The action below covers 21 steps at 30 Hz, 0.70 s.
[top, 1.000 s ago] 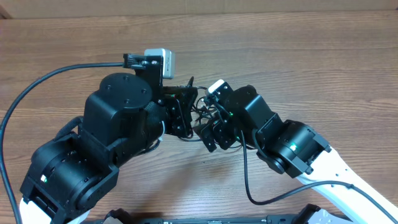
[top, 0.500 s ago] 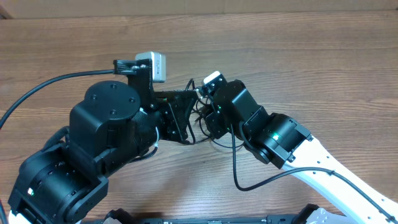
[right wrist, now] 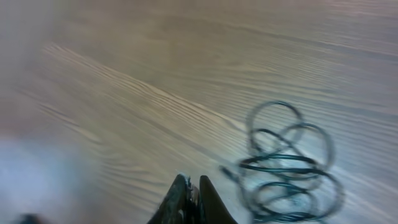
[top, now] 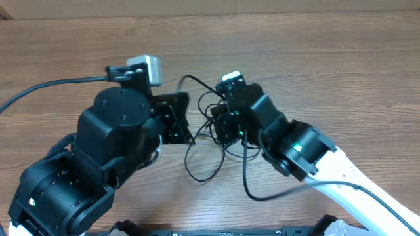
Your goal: Untangle cables
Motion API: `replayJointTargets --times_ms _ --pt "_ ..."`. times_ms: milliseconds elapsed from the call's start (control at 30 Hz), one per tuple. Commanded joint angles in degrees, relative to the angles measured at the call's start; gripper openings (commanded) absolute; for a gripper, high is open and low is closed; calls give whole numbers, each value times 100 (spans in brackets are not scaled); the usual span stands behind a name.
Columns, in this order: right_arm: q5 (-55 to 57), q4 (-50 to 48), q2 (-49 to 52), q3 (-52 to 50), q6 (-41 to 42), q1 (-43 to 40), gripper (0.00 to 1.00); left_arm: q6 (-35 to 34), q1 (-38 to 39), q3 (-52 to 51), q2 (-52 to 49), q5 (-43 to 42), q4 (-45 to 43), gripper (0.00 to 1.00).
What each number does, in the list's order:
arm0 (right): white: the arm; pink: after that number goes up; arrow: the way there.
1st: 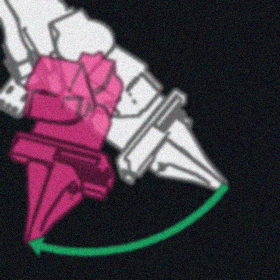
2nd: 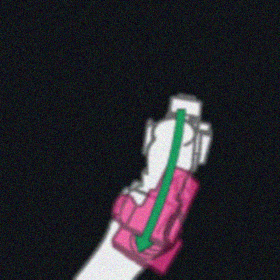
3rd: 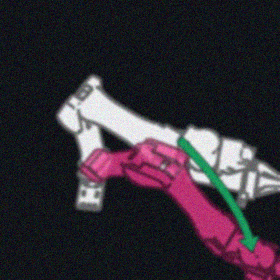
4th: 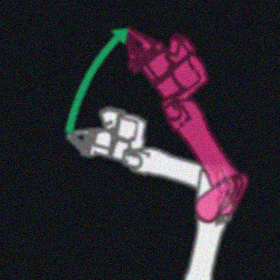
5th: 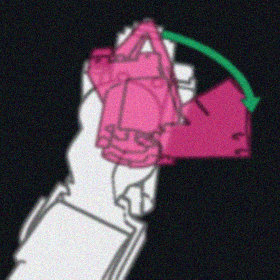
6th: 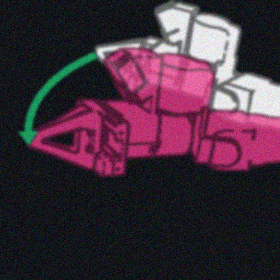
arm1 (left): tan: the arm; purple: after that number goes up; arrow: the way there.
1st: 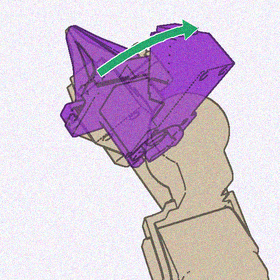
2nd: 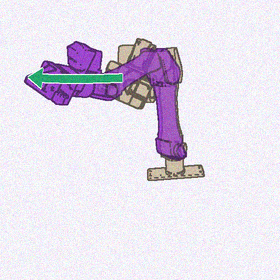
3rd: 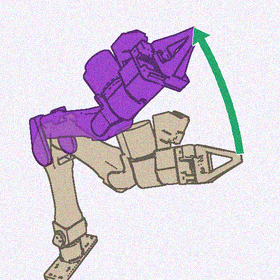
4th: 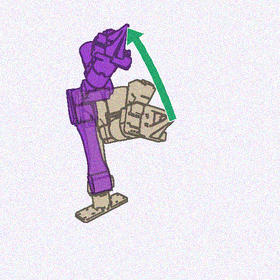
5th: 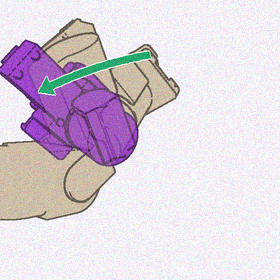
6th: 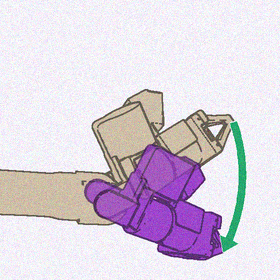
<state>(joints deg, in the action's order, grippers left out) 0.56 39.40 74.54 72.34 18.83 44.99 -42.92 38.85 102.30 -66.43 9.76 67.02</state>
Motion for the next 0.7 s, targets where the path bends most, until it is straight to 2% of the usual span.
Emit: replayJointTargets --times_ms 0,33,100,133,300,400,533,567,667 --pt "-802 -170 -699 179 754 -11 4 221 -26 33 -61 1679 275 8" --pt "-914 -195 -822 179 881 -11 4 221 -26 33 -107 1934 389 13" --pt "-1062 -254 -1067 179 1143 -11 4 223 -26 33 -195 2199 570 37" --pt "-1176 -341 -1257 179 1296 -11 4 223 -26 33 -304 2197 706 41" --pt "-1329 -540 -1593 179 1558 -11 4 358 -26 35 -560 1541 876 45" --pt "-1331 -752 -1637 179 2511 -11 4 715 -26 35 -673 1128 874 71" --pt "-1327 -848 -1626 179 4581 -11 4 887 -26 33 -717 1121 966 87" --pt "-1322 -933 -1626 179 5252 -11 4 1104 -26 35 -717 1115 1014 97" --pt "-1294 -1200 -1626 179 5473 -13 4 1563 -31 33 -717 1300 1174 100"
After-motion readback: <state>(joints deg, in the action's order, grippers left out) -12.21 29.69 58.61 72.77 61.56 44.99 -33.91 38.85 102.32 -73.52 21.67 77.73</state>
